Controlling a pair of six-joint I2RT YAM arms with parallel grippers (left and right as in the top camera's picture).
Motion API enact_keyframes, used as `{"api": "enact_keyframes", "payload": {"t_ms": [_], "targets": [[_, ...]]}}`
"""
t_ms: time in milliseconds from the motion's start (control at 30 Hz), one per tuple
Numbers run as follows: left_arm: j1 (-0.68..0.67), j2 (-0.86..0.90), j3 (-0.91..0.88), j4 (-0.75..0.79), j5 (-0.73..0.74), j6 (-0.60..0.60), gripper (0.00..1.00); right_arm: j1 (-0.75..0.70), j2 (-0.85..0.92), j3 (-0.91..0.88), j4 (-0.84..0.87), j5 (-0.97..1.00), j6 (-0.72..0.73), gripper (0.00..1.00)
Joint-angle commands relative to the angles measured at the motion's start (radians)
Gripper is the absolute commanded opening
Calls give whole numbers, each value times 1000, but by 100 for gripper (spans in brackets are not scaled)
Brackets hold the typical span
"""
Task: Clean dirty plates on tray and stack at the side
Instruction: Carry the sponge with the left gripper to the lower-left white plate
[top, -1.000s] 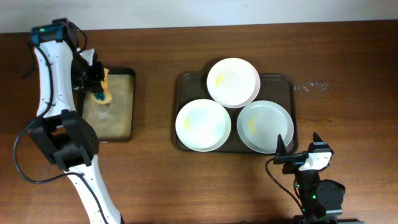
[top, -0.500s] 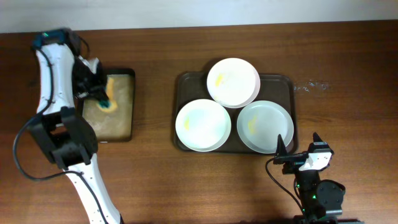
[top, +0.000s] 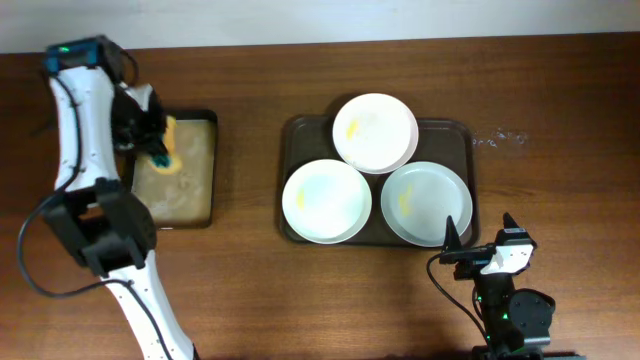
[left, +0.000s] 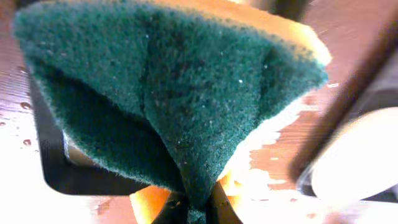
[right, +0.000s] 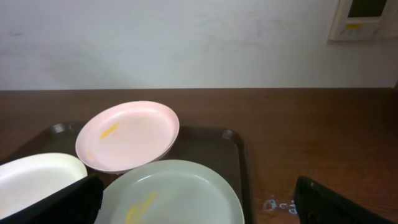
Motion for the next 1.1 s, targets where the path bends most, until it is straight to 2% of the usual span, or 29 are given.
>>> {"api": "enact_keyframes", "payload": {"t_ms": [0,100,167,267,433,533,633,767,867,900,933,967,1000,1067], "targets": [[-26,-163,45,-8,142,-11,0,-6,-6,-8,-2,9,11,98],[-113,-206,41,-8,227,-11,0,-6,-6,-8,-2,9,11,98],[-215,-206,10,-8,241,-11,0,-6,-6,-8,-2,9,11,98],[-421,-206,-158,42,241,-68,0,-6,-6,-8,-2,9,11,99],[-701,-206,-473,372,223,-328,0,-6,-6,-8,-2,9,11,98],[-797,-206,-577,468,5,-555,0,-6,-6,-8,-2,9,11,98],[-835,-206,-610,491,-99,-622,0,-6,-6,-8,-2,9,11,98],[-836,-206,-632,546,-100,-685,0,-6,-7,-8,35,-2,12,98],[-837,-206,-653,579,-80,-685,0,-6,-7,-8,55,-394,153,98],[-837,-206,-658,584,-77,-685,0,-6,-7,-8,84,-458,201,98],[-837,-206,-662,586,-78,-685,0,-6,-7,-8,136,-468,260,98],[-837,-206,-671,592,-78,-685,0,-7,-6,-6,278,-458,326,98],[-837,-206,-681,604,-78,-685,0,-8,-6,23,383,-416,328,98],[-837,-206,-711,654,-67,-684,0,-7,1,134,341,-292,326,98]]}}
